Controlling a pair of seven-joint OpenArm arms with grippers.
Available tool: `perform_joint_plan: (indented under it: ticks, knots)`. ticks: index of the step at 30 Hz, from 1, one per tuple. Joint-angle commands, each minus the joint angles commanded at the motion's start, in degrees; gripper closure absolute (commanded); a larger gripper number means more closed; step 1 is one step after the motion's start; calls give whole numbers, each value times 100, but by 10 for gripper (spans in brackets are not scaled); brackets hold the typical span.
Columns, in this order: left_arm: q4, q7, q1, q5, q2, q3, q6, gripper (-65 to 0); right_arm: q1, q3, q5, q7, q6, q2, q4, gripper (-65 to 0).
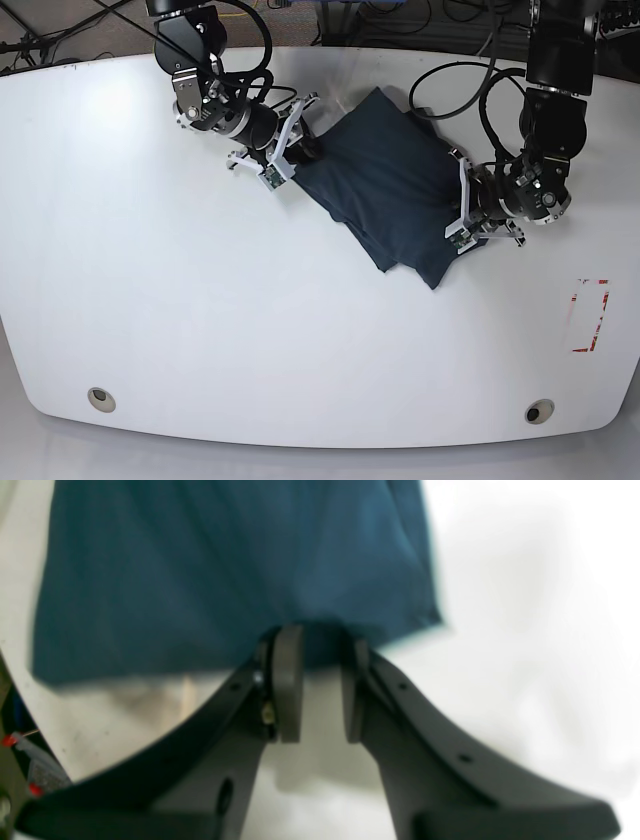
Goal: Fold the T-shirt properly
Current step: 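Fold the bundle over once more with both grippers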
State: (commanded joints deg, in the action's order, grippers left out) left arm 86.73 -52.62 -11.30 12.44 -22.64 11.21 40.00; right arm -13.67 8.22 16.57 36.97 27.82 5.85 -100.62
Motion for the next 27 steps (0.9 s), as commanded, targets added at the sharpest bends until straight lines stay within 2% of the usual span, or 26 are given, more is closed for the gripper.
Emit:
perform_joint_plan:
  ticks: [8,14,18,22,27]
  knots:
    - [281,-70,-440,26,-97,26,0,-82,114,0,18,703,-44,-237,-774,-122]
    - [949,-290,-105,26,-62,-123,0,-82,378,0,-9,870,-53,-290,-782,-122]
    - [1415,-308,325,-9,237,-167,0,-82,598,9,-9,870,-53,-352,-448,-122]
    - [1820,-308,862,-18,404,-202,0,-82,765,9,-9,809,-53,-431,-44,-122]
    - [1899,-299,1398,-18,782,-246,0,-82,905,9,-9,422,-44,-431,615,-122]
